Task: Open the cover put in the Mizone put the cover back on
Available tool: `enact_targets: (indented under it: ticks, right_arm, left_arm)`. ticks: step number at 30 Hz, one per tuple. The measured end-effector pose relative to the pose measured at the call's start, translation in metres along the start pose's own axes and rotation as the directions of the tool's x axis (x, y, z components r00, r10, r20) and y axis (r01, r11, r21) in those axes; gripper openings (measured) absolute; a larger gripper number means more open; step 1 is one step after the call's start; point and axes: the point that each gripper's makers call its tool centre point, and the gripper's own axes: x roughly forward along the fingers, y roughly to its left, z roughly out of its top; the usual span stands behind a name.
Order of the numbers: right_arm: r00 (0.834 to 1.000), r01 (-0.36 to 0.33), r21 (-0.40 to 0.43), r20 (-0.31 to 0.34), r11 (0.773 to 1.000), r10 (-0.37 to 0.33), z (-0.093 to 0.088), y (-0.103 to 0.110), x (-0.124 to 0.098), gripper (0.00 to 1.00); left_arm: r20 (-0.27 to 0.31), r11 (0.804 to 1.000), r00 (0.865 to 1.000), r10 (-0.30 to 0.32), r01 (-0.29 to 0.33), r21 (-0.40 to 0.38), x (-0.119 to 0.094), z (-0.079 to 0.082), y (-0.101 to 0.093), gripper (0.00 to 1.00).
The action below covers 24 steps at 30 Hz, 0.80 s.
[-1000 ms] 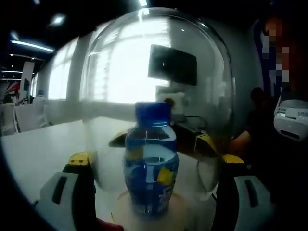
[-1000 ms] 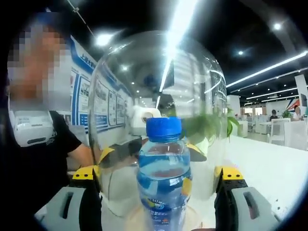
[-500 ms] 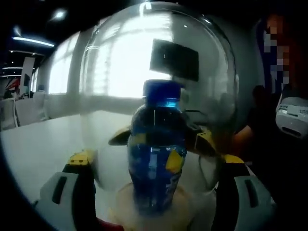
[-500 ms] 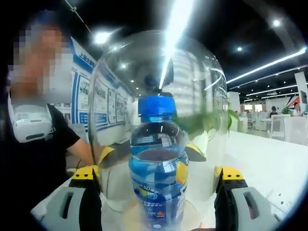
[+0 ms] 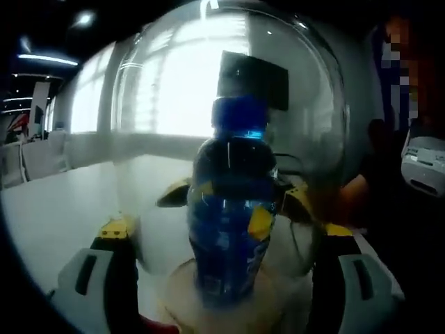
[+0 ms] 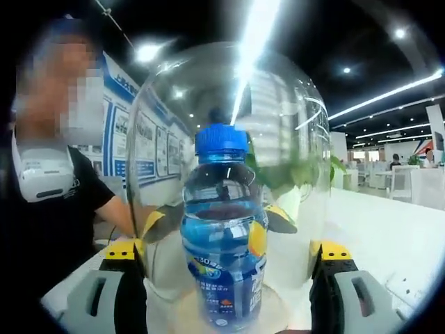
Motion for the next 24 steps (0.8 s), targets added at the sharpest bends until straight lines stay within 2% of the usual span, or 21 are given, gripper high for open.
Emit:
enact_targets:
  ticks: [10,17,24]
  right_arm:
    - [1.000,0.000,0.009,0.019,1.000,0.000,0.0013,-0.0013,-0.0009,0.91]
    - [1.000,0.005,-0.039,-0.022,0.999,-0.006,-0.0026,0.0041,0.0010,0.91]
    - [1.000,0.011,-0.043,0.008,0.999,-0.011,-0.0026,0.0042,-0.0001,0.91]
  left_arm:
    - [0.022,1.000,1.000,0.000,0.000,-0.012,0.0019,0.0023,0.0019,0.87]
    - [0.000,0.999,1.000,-0.002,0.002,0.033,-0.0001,-0.0033,-0.0038,0.87]
    - [0.020,0.999,1.000,-0.005,0.004,0.042,-0.0015,-0.0032,-0.0041,0.87]
